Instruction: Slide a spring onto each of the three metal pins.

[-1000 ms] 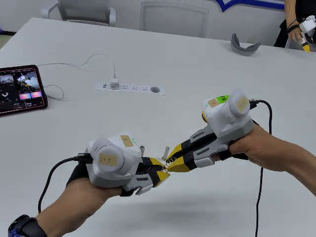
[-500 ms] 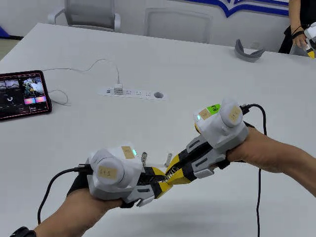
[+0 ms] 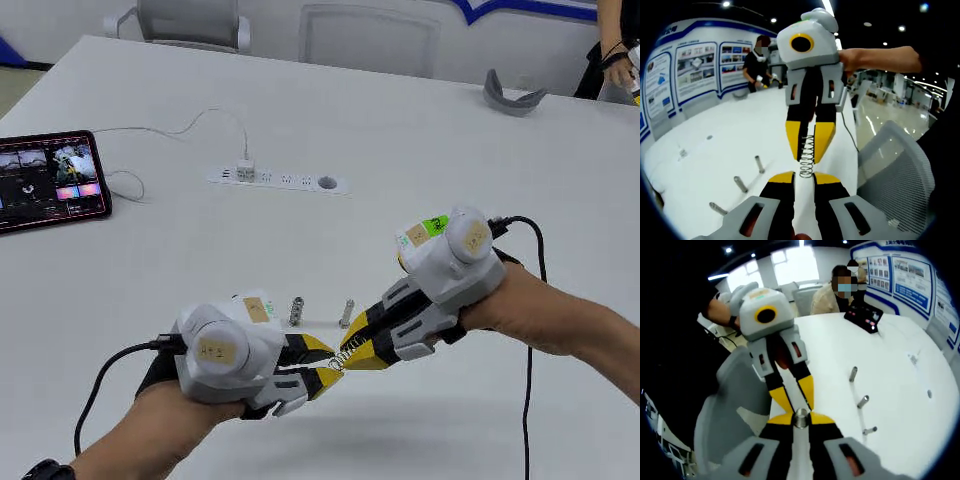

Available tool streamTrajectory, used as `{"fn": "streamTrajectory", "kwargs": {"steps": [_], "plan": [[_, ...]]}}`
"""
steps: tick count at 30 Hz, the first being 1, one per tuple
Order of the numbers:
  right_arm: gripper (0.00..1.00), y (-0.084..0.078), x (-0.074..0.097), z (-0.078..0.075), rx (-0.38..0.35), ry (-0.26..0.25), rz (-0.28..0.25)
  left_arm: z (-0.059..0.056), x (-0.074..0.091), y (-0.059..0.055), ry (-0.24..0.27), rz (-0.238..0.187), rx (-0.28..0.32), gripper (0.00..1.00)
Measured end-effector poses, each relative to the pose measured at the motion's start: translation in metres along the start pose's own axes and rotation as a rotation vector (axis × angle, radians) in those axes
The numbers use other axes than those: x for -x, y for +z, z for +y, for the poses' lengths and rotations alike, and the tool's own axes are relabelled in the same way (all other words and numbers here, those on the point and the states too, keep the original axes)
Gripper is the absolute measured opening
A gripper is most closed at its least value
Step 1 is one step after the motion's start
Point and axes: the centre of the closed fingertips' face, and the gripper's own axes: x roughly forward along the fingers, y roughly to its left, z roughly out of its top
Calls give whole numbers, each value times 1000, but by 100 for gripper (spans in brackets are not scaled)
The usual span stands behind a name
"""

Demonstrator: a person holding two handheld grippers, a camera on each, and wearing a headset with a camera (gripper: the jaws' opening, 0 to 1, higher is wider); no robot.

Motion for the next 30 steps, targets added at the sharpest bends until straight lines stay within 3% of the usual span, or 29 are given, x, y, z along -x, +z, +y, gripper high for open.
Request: {"fn": "streamTrajectory", "kwargs": {"steps": [3,11,20,30], "plan": [[12,-1,0,-4,-23,-28,-24,5,5,-9,20,11,24,15],[12,-13,3,-8,-56,-66,-29,17,22,-26,65,22,74,19],[12,-31,5,-17,-83,-107,-15,37,39,-34,142,18,131,22],[12,-47,7,-42,-130,-164,22,53,57,-44,229,14,186,30]]}}
